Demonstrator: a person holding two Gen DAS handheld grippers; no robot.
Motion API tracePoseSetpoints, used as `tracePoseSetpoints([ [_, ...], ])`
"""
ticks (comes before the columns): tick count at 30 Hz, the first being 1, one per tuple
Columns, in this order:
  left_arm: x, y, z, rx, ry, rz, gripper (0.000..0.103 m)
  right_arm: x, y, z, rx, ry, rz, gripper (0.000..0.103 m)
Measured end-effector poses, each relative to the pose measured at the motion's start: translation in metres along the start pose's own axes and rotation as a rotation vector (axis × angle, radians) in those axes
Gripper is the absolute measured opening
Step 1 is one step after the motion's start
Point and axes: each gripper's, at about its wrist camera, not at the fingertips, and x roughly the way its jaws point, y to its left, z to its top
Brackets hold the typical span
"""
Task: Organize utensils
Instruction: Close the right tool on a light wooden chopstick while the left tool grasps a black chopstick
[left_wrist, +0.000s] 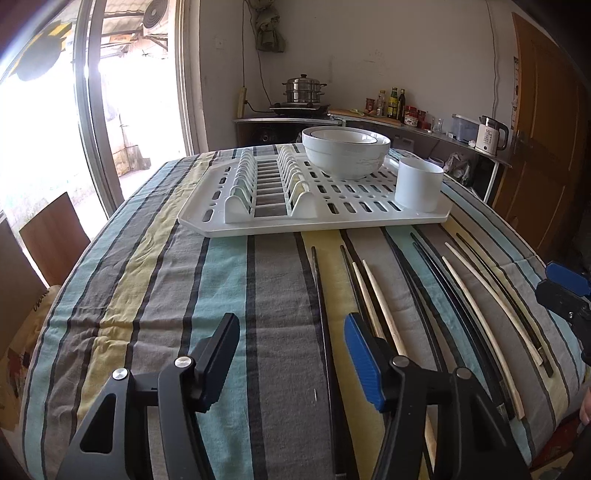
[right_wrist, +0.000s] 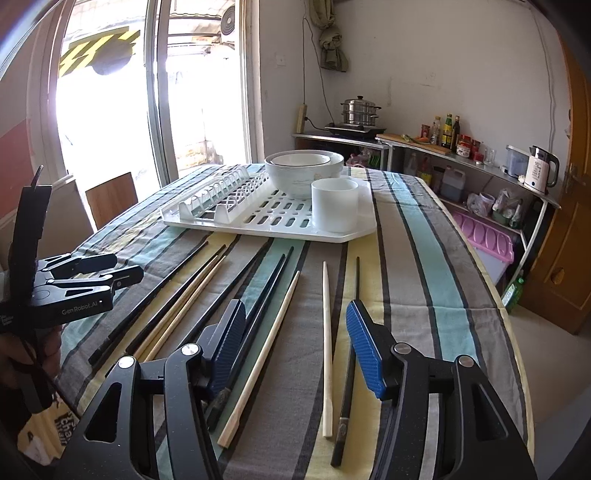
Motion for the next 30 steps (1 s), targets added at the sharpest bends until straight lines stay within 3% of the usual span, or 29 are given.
tracePoseSetpoints([
  [4,0.024,-0.003,0.014,0.047,0.052,-0.007,0.058,0.034,0.002,0.008,0.02,0.089,-0.002,0.034],
  [7,0.037,-0.004,0.018,0.027,0.088,-0.056,0.056,0.055,0.0,0.01,0.037,0.149,-0.01,0.026],
  [11,0.051,-0.003,0.024,0.024,0.125,-0.063,0.052,0.076,-0.004,0.011,0.059,0.216,-0.013,0.018],
  [18,0.072,-0.007,0.029,0.027,0.196,-0.071,0.039,0.089,-0.007,0.016,0.06,0.254,-0.021,0.015],
  [30,0.071,-0.017,0.031,0.058,0.197,-0.055,0.029,0.097,0.002,0.02,0.037,0.282,-0.009,0.012],
])
